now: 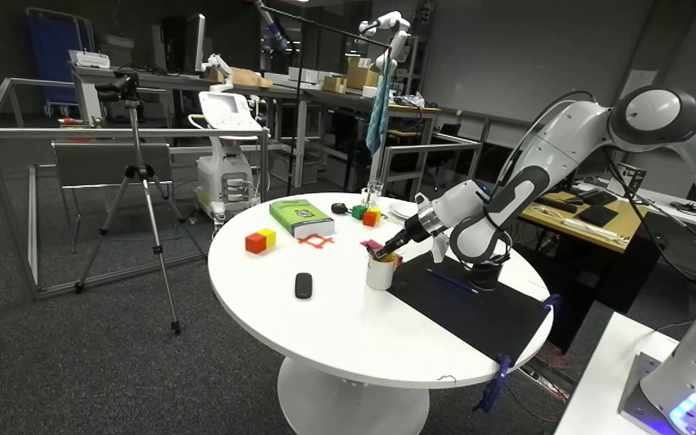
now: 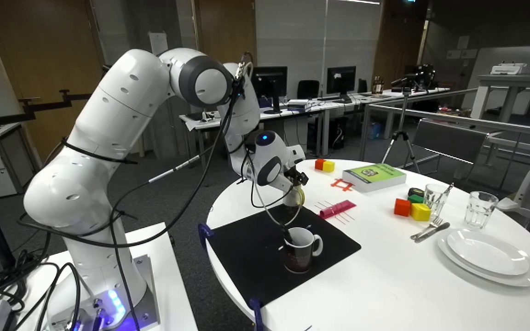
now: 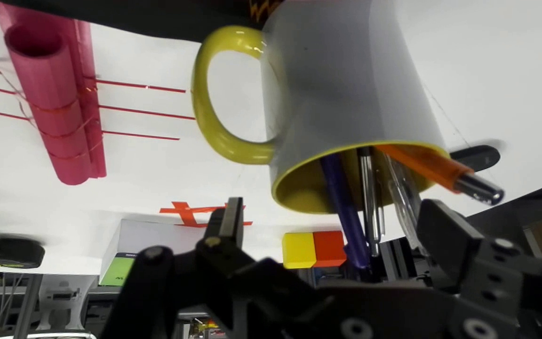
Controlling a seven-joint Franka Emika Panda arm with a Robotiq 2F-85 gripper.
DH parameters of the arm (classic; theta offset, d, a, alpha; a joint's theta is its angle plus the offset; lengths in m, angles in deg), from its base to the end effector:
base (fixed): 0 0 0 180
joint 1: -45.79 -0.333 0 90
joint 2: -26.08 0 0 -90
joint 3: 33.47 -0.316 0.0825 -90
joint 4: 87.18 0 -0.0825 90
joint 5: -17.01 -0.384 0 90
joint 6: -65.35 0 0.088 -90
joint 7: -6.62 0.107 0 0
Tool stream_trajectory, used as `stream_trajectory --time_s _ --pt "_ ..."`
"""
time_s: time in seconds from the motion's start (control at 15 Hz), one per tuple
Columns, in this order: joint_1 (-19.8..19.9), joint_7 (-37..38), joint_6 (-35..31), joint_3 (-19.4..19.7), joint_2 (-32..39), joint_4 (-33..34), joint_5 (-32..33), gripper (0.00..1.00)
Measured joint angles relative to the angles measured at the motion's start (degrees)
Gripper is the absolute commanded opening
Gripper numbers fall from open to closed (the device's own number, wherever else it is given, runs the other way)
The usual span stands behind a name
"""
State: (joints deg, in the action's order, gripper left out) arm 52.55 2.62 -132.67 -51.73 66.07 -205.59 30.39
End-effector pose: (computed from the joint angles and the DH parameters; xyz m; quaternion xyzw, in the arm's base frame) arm 0.6089 0.1364 0.1921 -0.9132 -0.1723 -0.3556 0.0997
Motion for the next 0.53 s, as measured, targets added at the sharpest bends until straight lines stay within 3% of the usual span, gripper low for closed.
stream_trajectory --time_s 0.53 --pt "0.0 1.0 0.0 -0.6 -0.2 0.0 0.0 1.0"
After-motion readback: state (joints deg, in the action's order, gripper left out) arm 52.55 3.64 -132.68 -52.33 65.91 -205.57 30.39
